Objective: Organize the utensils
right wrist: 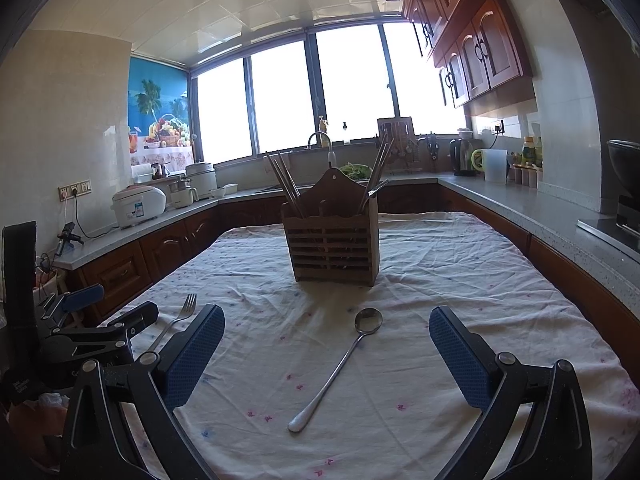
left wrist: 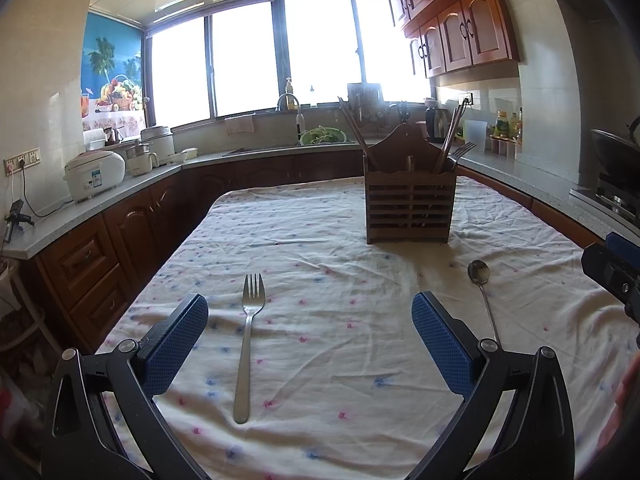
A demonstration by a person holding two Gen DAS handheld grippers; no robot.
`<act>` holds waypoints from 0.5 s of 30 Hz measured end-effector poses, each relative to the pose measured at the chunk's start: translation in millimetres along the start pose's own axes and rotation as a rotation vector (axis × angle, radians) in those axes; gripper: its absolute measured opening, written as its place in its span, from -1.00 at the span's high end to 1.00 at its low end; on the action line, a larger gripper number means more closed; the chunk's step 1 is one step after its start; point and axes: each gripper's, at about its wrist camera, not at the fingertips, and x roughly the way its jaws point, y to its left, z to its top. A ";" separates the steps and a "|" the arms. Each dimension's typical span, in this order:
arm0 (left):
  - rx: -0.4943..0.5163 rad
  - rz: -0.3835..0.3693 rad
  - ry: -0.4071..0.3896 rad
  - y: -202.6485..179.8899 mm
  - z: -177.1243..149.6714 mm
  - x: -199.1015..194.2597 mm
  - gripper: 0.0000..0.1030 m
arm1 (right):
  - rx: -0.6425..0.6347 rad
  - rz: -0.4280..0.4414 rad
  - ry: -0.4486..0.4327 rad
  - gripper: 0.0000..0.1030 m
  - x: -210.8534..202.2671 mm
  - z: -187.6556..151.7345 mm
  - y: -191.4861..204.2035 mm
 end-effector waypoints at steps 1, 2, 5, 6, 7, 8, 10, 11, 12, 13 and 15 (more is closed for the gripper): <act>0.000 -0.001 0.000 0.2 -0.2 0.2 -1.00 | 0.001 0.001 0.000 -1.00 0.2 0.1 0.0; 0.001 -0.002 0.000 -0.1 0.3 0.0 -1.00 | 0.001 0.000 0.001 -1.00 0.3 0.2 0.2; 0.000 -0.003 0.001 -0.1 0.9 -0.1 -1.00 | 0.000 -0.001 0.000 -1.00 0.2 0.2 0.4; 0.000 -0.003 0.001 -0.4 1.1 -0.3 -1.00 | -0.001 -0.001 0.000 -1.00 0.0 0.1 0.3; 0.000 -0.003 0.001 -0.4 1.4 -0.2 -1.00 | -0.001 -0.001 0.001 -1.00 0.2 0.2 0.3; 0.000 -0.003 0.001 -0.3 1.3 -0.2 -1.00 | 0.000 -0.001 0.000 -1.00 -0.1 0.0 0.2; 0.002 -0.003 0.002 -0.4 1.8 -0.4 -1.00 | 0.001 -0.001 0.001 -1.00 0.0 0.0 0.2; 0.003 -0.003 0.002 -0.4 2.2 -0.5 -1.00 | 0.001 -0.001 0.002 -1.00 0.3 0.2 0.4; 0.002 -0.005 0.002 -0.1 2.1 -0.3 -1.00 | 0.001 -0.001 0.003 -1.00 0.3 0.3 0.4; 0.002 -0.006 0.002 -0.2 2.4 -0.1 -1.00 | 0.002 0.000 0.003 -1.00 -0.6 -0.2 -0.2; 0.003 -0.007 0.002 -0.7 3.1 0.1 -1.00 | 0.002 0.000 0.003 -1.00 -0.8 -0.1 0.0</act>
